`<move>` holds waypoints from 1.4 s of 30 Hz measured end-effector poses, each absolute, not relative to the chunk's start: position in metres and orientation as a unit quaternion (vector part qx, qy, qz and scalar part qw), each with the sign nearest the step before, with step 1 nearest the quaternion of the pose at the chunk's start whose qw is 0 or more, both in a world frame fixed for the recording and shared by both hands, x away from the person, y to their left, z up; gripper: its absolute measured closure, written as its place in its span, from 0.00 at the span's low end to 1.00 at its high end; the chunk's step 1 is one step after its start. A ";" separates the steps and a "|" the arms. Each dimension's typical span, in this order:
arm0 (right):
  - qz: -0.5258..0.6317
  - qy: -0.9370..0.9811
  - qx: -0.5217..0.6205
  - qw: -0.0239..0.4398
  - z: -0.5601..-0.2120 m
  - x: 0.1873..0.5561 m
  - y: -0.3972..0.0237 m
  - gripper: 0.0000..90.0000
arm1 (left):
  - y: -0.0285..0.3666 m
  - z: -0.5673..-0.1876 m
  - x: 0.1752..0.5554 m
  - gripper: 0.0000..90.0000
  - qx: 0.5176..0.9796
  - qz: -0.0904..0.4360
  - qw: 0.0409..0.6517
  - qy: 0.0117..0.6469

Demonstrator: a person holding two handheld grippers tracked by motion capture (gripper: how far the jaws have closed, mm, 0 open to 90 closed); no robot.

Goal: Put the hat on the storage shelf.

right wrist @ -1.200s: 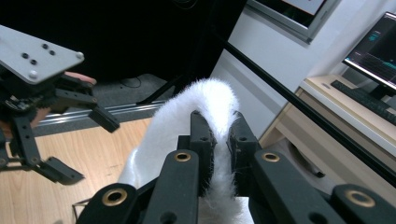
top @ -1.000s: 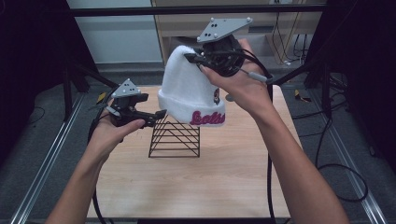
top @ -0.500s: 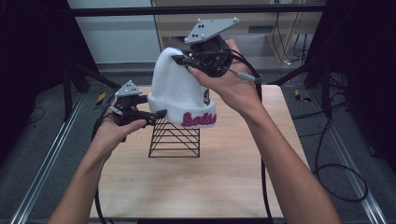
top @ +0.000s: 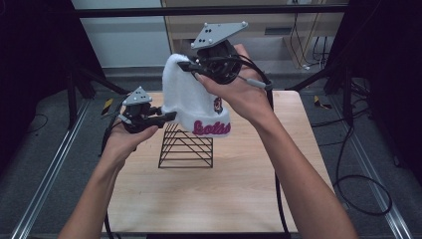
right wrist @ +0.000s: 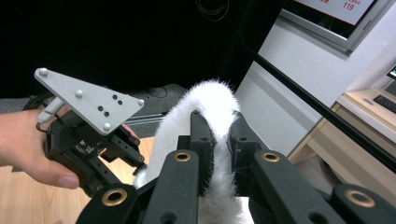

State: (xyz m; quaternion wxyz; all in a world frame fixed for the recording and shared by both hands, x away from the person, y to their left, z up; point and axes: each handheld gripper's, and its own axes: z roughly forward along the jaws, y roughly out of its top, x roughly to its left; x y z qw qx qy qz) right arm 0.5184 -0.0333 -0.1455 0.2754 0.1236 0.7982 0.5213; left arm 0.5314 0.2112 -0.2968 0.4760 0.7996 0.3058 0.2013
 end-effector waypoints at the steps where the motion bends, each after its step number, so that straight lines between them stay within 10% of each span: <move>1: 0.521 0.799 0.123 0.275 -0.146 0.519 -0.033 0.93 | 0.211 -0.296 0.531 0.79 0.800 0.202 0.475 0.305; 42: 0.520 0.796 0.145 0.275 -0.164 0.540 -0.040 0.93 | 0.230 -0.287 0.498 0.84 0.774 0.272 0.467 0.331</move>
